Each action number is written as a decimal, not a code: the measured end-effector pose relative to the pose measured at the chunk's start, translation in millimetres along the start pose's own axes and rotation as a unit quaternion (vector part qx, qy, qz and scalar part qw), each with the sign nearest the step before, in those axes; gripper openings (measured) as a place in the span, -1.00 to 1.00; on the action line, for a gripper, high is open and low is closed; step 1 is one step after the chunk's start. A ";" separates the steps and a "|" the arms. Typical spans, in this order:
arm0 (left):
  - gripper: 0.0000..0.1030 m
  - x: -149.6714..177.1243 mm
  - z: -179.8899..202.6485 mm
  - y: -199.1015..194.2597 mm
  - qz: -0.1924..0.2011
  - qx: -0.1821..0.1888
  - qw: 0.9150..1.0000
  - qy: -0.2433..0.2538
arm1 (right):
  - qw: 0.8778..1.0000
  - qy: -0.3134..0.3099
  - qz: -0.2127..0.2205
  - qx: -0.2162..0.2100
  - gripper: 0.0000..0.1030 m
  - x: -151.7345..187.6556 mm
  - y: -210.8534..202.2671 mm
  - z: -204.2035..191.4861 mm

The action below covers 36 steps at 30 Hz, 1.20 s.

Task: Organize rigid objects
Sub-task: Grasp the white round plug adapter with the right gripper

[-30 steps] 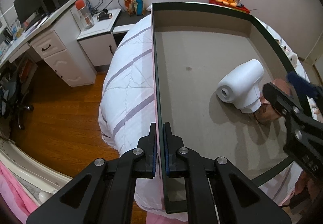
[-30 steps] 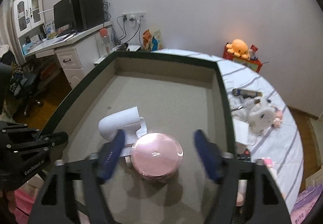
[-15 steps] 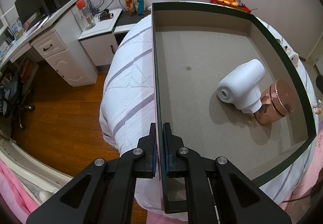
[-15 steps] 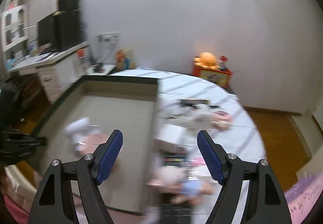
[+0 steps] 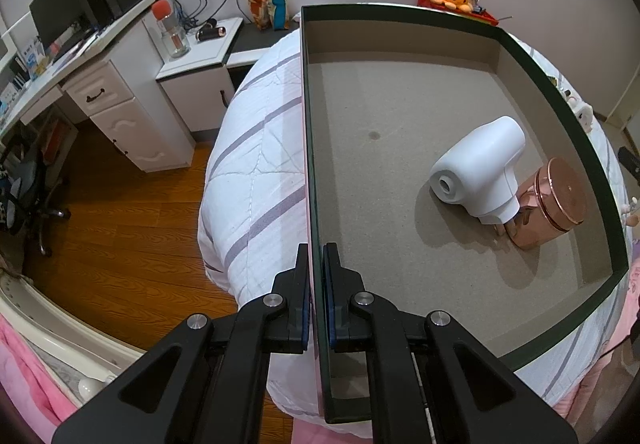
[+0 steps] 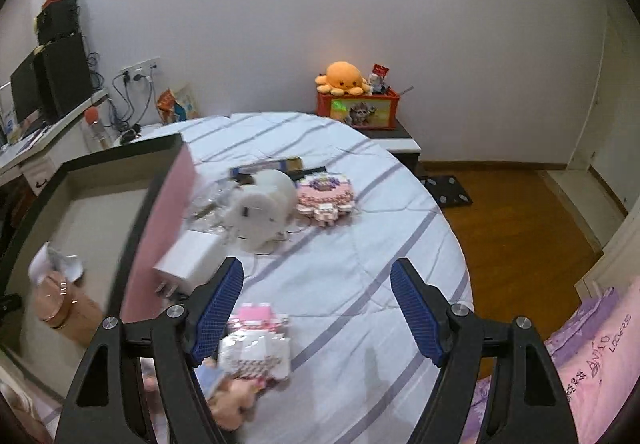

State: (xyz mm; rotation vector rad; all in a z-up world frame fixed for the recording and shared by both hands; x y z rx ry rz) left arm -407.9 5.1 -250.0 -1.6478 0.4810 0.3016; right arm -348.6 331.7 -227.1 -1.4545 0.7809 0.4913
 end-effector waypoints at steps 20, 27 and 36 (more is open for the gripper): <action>-0.90 1.4 -2.2 1.7 0.000 -0.004 1.000 0.002 | 0.996 0.012 -0.053 -0.071 0.51 -37.1 72.5 -18.6; -0.90 1.7 -1.6 1.6 0.001 -0.003 1.000 0.002 | 0.991 0.024 -0.083 -0.098 0.06 -39.2 89.0 -12.3; -0.90 1.5 -3.2 1.4 0.001 0.002 1.000 0.001 | 0.994 0.005 -0.064 -0.083 0.03 -32.6 71.2 -14.8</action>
Point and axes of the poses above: each gripper's, at about its wrist camera, not at the fingertips, and y roughly the way its jaws point, z to its right, x to its underside, the point moved 2 cm from there along y, roughly the way its jaws point, and after that the axes turned 5 degrees about -x, right-handed, at the moved point
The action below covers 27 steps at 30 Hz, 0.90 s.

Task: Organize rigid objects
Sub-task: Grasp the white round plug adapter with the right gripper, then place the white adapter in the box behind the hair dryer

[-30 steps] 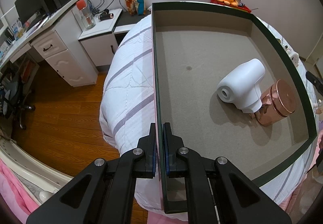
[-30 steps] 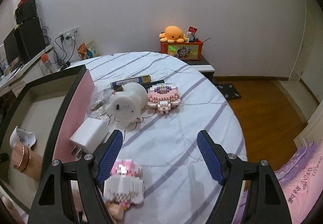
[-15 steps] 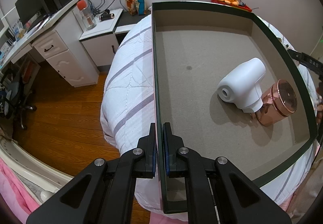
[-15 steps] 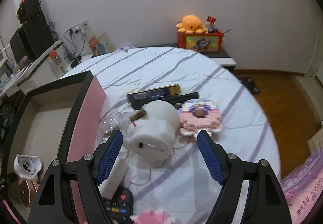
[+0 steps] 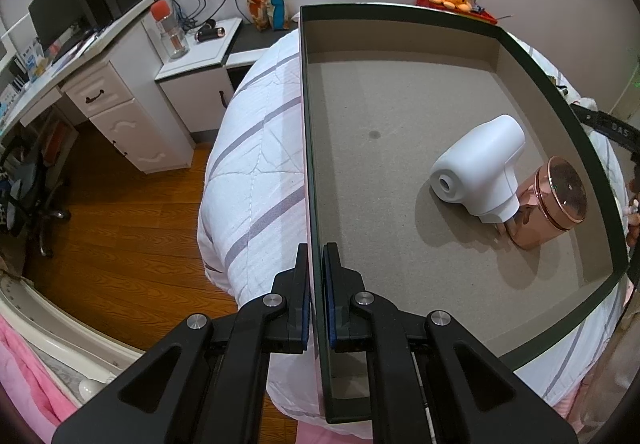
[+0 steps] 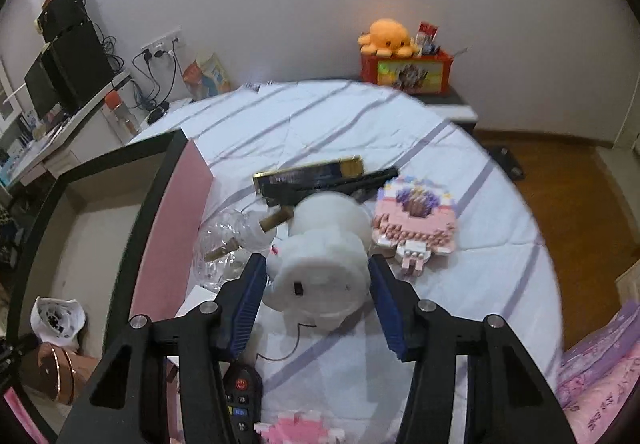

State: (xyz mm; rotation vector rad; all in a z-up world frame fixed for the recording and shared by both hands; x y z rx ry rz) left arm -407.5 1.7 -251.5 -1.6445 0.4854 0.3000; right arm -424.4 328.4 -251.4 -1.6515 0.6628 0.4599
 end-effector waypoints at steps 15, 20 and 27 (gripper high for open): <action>-0.90 -1.6 3.1 0.4 0.001 -0.001 1.000 0.000 | 0.995 -0.066 0.079 0.005 0.03 -4.8 -69.8 -55.1; -0.90 -1.8 3.9 0.7 0.001 -0.002 1.000 -0.004 | 0.989 -0.116 0.074 -0.053 0.03 -8.7 -69.1 -107.7; -0.90 -1.2 3.7 0.8 0.001 -0.003 1.000 -0.004 | 0.985 -0.143 0.013 -0.100 0.03 -6.5 -23.5 -152.7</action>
Point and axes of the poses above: each gripper's, at about its wrist camera, not at the fingertips, and y roughly the way its jaws point, z to its right, x to its underside, the point moved 2 cm from there along y, roughly the way its jaws point, and after that the axes turned 5 degrees about -x, right-handed, at the moved point
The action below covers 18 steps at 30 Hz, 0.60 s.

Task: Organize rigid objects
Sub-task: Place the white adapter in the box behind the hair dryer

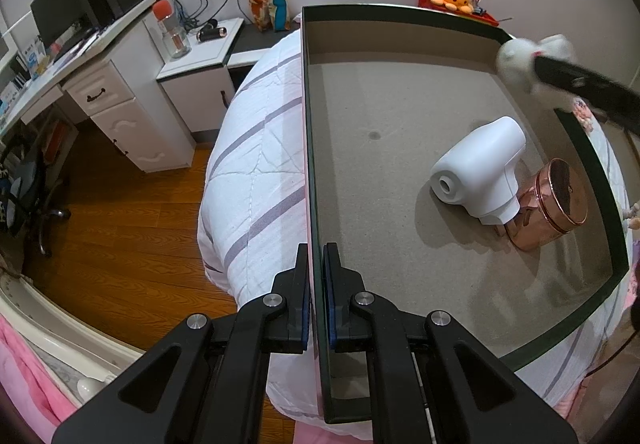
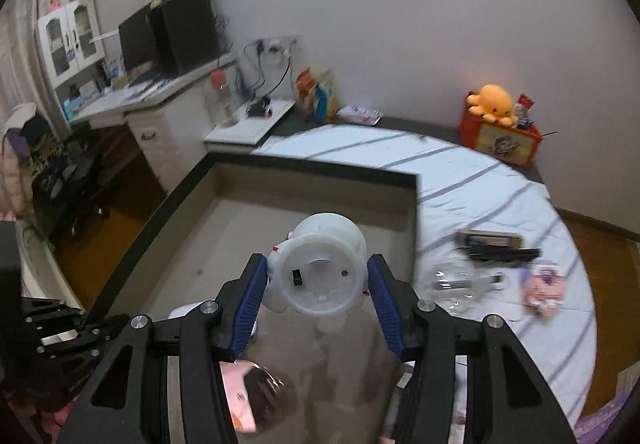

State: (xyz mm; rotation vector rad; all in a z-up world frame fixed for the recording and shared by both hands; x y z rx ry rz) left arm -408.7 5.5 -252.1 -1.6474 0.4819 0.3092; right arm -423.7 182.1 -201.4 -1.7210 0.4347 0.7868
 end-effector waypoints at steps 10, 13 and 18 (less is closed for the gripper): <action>-0.90 1.1 -0.4 0.2 0.001 -0.001 1.000 0.001 | 0.999 -0.015 -0.031 -0.023 0.06 2.4 23.1 -22.2; -0.90 1.3 -0.1 0.3 0.001 -0.001 1.000 0.001 | 0.999 -0.014 -0.029 -0.020 0.11 3.6 21.7 -22.4; -0.89 2.0 -0.2 0.6 0.001 -0.003 1.000 0.002 | 1.000 -0.005 -0.020 -0.015 0.13 5.8 11.0 -16.7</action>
Point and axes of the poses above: each gripper's, at about its wrist camera, not at the fingertips, and y roughly the way its jaws point, z to its right, x to its underside, the point moved 2 cm from there along y, roughly the way its jaws point, and after that the axes turned 5 degrees about -x, right-handed, at the moved point
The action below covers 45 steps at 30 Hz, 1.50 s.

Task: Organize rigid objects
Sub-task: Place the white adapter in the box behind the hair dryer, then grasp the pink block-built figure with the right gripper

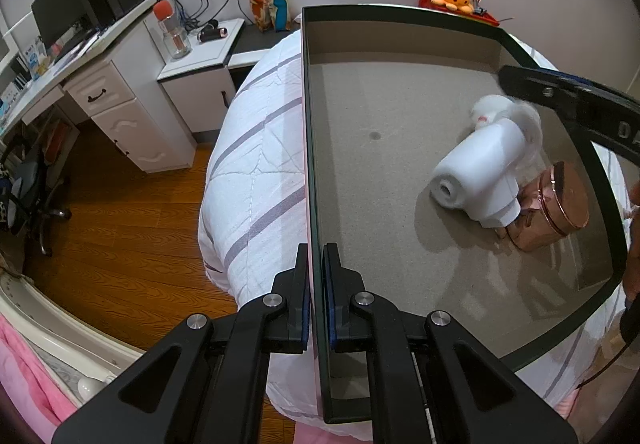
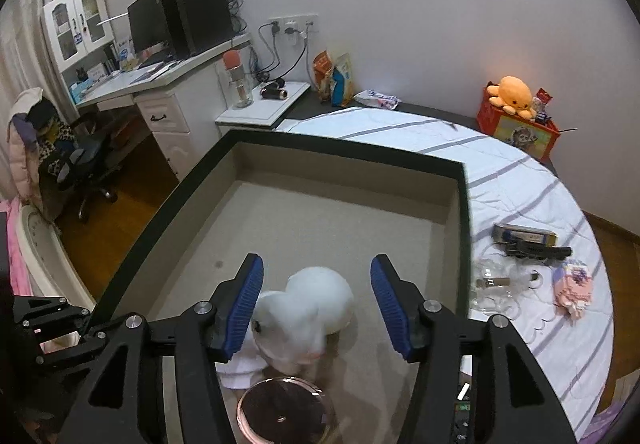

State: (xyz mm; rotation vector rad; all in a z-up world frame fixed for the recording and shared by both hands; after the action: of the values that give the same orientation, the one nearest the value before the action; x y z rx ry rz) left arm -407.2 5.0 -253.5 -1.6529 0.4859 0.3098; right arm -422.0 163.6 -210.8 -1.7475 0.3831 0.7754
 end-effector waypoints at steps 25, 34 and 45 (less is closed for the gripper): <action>-0.89 -0.9 0.7 -0.6 0.001 -0.002 1.000 -0.002 | 0.983 0.119 0.004 0.138 0.45 65.3 -51.4 140.7; -0.90 -0.9 -2.8 -1.5 0.002 0.002 1.000 -0.006 | 0.976 0.141 0.001 0.167 0.45 56.8 -38.8 178.6; -0.90 -1.3 -3.5 -0.9 0.001 0.002 1.000 -0.005 | 0.975 0.146 -0.041 0.165 0.45 40.1 0.8 219.5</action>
State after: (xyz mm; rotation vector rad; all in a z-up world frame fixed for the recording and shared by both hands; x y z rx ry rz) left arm -408.2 1.7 -251.6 -1.6465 0.4792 0.3181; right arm -460.4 374.8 -271.9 -1.5504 0.5977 0.3674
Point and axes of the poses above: each gripper's, at about its wrist camera, not at the fingertips, and y roughly the way its jaws point, z to its right, x to its underside, the point moved 2 cm from there along y, roughly the way its jaws point, and after that the axes turned 5 degrees about -x, right-handed, at the moved point
